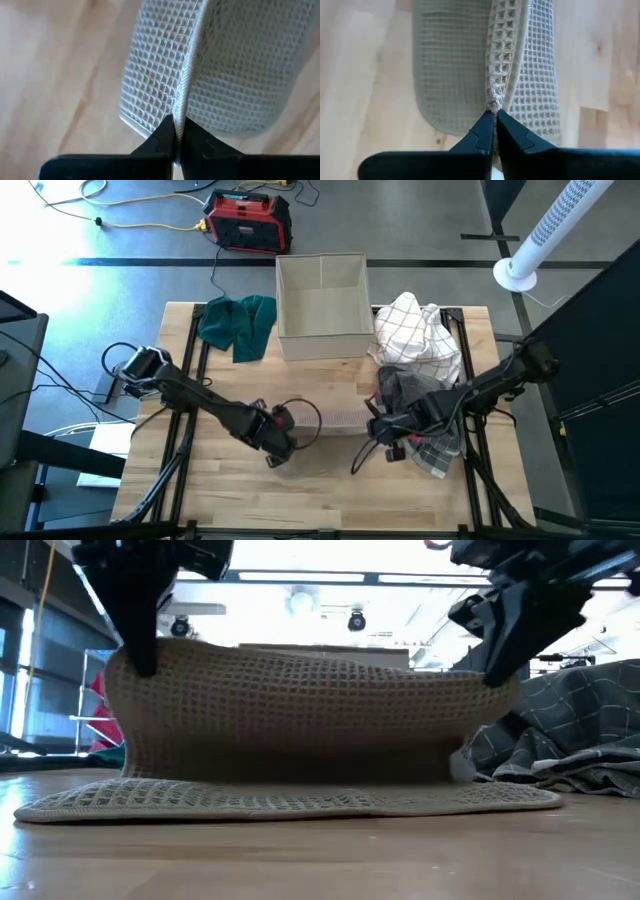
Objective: Fold towel
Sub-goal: Fold the brown kitchen towel
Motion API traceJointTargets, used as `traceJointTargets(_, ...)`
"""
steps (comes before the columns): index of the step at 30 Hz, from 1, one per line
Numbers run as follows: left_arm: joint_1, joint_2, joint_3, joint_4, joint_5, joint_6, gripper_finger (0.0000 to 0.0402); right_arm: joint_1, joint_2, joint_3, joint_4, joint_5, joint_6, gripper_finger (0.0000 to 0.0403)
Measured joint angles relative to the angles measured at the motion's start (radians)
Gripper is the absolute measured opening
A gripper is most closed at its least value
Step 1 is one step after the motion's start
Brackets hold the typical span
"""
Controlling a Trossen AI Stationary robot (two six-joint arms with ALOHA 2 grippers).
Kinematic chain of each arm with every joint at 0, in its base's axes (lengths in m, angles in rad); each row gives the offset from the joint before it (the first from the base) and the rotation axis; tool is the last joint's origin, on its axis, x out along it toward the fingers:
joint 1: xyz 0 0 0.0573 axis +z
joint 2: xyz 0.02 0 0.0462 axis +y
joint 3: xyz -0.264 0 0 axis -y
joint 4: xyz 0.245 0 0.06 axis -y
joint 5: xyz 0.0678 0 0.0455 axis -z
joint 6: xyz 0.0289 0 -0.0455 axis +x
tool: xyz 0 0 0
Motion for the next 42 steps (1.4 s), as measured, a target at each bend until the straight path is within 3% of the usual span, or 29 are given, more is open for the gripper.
traceJointTargets(9,-0.018,0.082,0.000,0.110,0.098,0.030,0.0000,0.020,0.048,0.000,0.051,-0.020,-0.017,0.0016)
traceJointTargets(21,-0.019,0.082,0.000,0.112,0.307,0.077,0.0075,0.019,0.047,0.000,0.006,-0.080,0.007,0.0167)
traceJointTargets(26,-0.007,0.080,0.000,0.129,0.410,0.028,0.0106,0.019,0.039,0.000,-0.050,-0.070,0.055,0.0186)
traceJointTargets(37,-0.014,0.064,0.044,0.128,0.369,0.074,0.0168,0.003,0.025,0.001,-0.053,-0.069,0.147,0.0173)
traceJointTargets(42,-0.060,0.063,-0.025,0.194,0.286,0.132,0.0166,-0.053,0.029,0.001,-0.032,-0.115,0.378,0.0166)
